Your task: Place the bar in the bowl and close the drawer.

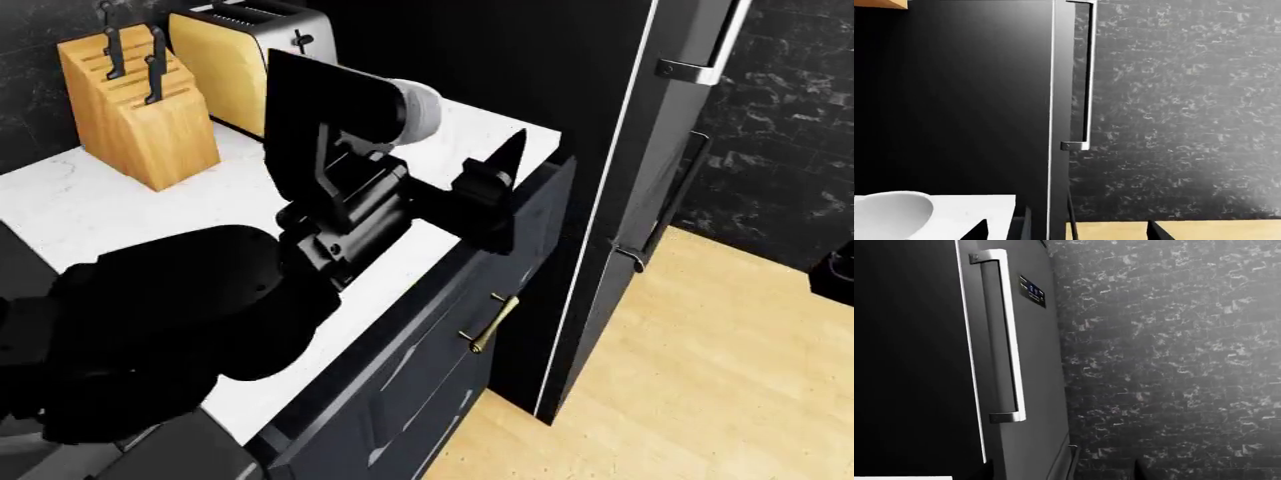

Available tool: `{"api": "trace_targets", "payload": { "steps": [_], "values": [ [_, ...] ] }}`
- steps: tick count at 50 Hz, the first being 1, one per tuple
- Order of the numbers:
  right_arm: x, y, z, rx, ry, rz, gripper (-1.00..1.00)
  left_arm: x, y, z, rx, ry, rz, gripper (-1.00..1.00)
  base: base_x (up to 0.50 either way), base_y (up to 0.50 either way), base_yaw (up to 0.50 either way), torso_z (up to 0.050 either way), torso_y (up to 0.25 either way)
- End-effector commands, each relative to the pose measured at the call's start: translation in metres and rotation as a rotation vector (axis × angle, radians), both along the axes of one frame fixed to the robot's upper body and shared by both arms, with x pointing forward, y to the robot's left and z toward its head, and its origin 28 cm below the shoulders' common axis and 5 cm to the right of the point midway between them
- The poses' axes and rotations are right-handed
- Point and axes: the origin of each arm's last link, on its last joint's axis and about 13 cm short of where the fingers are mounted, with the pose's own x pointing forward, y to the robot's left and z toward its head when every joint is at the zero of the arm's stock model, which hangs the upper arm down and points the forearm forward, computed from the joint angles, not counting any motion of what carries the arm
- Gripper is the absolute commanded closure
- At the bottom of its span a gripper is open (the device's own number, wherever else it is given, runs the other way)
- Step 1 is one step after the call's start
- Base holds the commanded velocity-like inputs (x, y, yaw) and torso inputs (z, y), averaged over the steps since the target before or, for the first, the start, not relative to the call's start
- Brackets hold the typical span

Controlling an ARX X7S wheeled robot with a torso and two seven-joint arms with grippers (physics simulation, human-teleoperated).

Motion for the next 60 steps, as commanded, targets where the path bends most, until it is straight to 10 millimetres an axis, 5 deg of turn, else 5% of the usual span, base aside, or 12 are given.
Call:
{"api": "trace_targets", "payload": {
  "steps": [1,15,30,60],
  "values": [
    [-0.017,0.0,0.007,-0.026,-0.032,-0.014,-1.0,0.025,-0.043,-0.023,0.073,0.093,-0.153,-1.0,0.0,0.0,0.0,0.0,0.0],
    [-0.017,0.0,0.007,-0.02,-0.032,-0.008,-1.0,0.038,-0.087,-0.079,0.158,0.224,-0.243,-1.0,0.0,0.0,0.0,0.0,0.0],
    [-0.012,-0.002,-0.001,-0.005,-0.013,-0.002,-1.0,0.026,-0.122,-0.138,0.254,0.321,-0.318,-1.0,0.0,0.0,0.0,0.0,0.0],
    [-0.011,-0.007,-0.012,0.023,0.007,0.002,-1.0,-0.011,-0.116,-0.219,0.457,0.444,-0.245,-1.0,0.0,0.0,0.0,0.0,0.0]
  ]
}}
